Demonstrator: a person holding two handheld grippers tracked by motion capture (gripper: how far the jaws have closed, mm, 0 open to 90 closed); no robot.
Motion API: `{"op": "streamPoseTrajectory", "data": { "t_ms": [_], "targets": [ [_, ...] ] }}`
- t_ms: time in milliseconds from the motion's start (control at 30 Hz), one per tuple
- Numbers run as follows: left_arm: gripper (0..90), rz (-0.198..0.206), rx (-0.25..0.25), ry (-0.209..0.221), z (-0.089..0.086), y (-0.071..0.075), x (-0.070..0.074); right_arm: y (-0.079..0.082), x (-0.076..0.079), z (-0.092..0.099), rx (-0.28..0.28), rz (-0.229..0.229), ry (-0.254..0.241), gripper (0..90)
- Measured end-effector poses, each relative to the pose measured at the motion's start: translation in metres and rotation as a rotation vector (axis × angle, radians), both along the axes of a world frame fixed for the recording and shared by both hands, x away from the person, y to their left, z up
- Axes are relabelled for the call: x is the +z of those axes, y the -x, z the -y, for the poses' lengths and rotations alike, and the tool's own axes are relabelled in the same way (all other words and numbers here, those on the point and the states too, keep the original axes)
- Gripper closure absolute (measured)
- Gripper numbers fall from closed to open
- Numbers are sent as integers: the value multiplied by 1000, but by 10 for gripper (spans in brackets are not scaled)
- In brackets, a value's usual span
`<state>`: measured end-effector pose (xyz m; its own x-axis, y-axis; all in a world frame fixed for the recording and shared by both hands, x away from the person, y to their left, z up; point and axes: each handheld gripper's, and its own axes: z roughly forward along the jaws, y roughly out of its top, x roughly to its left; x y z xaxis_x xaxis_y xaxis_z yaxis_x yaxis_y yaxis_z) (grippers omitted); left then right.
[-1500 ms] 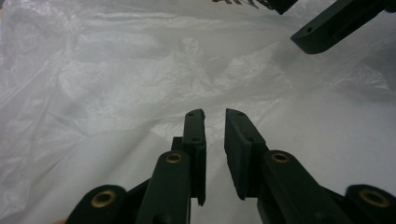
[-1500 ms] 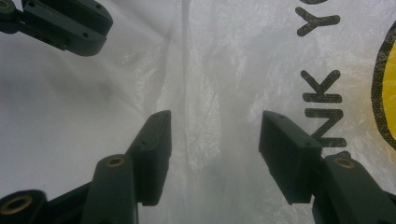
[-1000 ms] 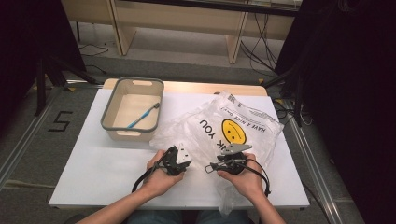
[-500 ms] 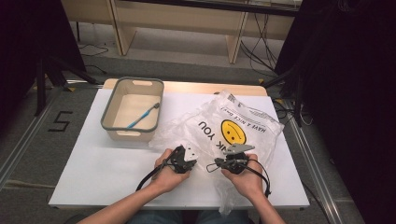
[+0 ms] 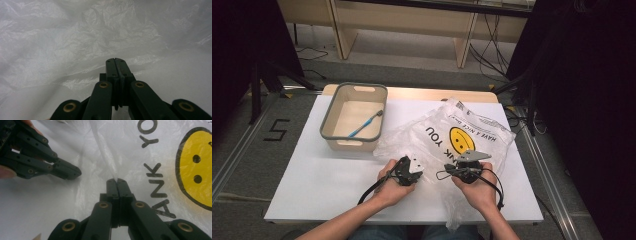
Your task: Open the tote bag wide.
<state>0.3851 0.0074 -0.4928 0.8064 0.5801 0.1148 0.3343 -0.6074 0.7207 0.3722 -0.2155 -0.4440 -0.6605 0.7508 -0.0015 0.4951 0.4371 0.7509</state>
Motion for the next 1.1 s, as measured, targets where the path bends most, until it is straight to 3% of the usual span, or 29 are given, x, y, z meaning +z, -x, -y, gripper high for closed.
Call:
{"op": "streamPoseTrajectory", "data": {
  "t_ms": [1100],
  "targets": [
    [895, 4, 2, 4, 1, 1, -1, -8, 55, 14, -86, 152, -98, 900]
  ]
}}
